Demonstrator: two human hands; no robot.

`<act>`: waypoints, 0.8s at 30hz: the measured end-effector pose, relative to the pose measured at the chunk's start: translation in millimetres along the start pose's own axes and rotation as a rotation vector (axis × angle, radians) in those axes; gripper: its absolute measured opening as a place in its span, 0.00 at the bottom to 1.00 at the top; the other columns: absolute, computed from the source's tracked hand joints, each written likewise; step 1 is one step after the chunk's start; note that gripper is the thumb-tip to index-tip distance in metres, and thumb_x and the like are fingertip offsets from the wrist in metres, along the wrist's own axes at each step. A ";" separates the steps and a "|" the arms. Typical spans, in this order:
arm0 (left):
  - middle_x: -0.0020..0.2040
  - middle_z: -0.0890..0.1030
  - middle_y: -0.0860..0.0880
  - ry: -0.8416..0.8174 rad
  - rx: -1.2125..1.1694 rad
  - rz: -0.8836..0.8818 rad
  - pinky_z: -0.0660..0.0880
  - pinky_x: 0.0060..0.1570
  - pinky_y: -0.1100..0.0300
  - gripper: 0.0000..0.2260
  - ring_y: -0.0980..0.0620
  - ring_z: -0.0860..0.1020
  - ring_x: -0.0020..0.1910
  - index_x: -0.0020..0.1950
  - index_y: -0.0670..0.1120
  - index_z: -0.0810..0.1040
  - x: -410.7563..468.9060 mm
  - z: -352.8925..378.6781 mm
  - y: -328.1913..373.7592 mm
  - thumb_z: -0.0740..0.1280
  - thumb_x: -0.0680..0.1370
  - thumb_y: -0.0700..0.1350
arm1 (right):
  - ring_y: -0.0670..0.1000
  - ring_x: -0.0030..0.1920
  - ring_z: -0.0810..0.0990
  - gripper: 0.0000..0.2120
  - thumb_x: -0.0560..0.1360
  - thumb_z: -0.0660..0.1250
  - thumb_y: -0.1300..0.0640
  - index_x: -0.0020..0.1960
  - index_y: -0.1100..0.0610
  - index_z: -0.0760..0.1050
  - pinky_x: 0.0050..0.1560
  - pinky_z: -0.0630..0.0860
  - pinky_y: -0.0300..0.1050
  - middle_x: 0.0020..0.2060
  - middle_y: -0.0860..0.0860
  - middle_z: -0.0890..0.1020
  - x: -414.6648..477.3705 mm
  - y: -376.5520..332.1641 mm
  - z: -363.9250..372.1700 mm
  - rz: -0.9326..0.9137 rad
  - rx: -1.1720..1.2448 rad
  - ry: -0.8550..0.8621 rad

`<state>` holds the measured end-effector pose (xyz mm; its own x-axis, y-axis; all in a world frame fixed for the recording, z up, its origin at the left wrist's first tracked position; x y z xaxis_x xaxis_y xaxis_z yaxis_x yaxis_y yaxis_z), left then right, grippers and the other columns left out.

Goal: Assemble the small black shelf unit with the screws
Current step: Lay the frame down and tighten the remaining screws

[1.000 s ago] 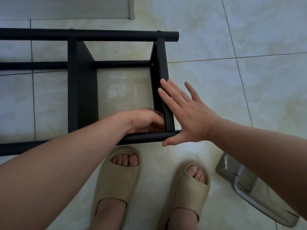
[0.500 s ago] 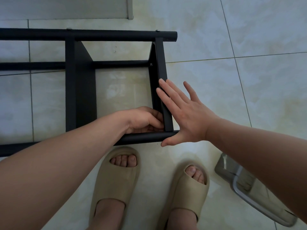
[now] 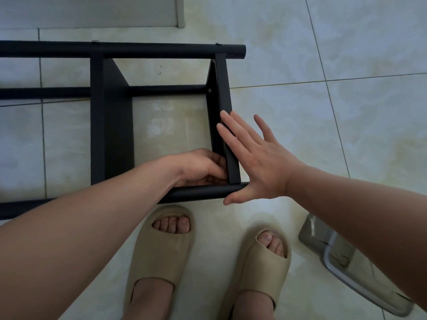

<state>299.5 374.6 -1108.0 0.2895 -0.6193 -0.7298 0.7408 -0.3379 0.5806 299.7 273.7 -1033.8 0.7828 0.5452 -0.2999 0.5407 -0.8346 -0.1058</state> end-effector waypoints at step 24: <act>0.38 0.82 0.43 -0.040 -0.051 -0.016 0.80 0.42 0.58 0.07 0.49 0.82 0.37 0.47 0.39 0.77 -2.9 2.6 0.1 0.63 0.78 0.29 | 0.56 0.82 0.41 0.64 0.64 0.51 0.16 0.83 0.61 0.44 0.79 0.44 0.66 0.82 0.57 0.42 -0.1 -0.4 0.4 -0.002 0.010 0.004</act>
<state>297.2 374.5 -1104.9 0.2536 -0.6419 -0.7237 0.7753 -0.3125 0.5489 299.4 273.9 -1034.1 0.7831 0.5471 -0.2957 0.5392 -0.8342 -0.1155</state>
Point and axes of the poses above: each hand's wrist, its own x-axis towards the middle knuckle, its own z-axis out of the palm, y = z × x, the point moved 7 cm from there along x, towards the middle knuckle
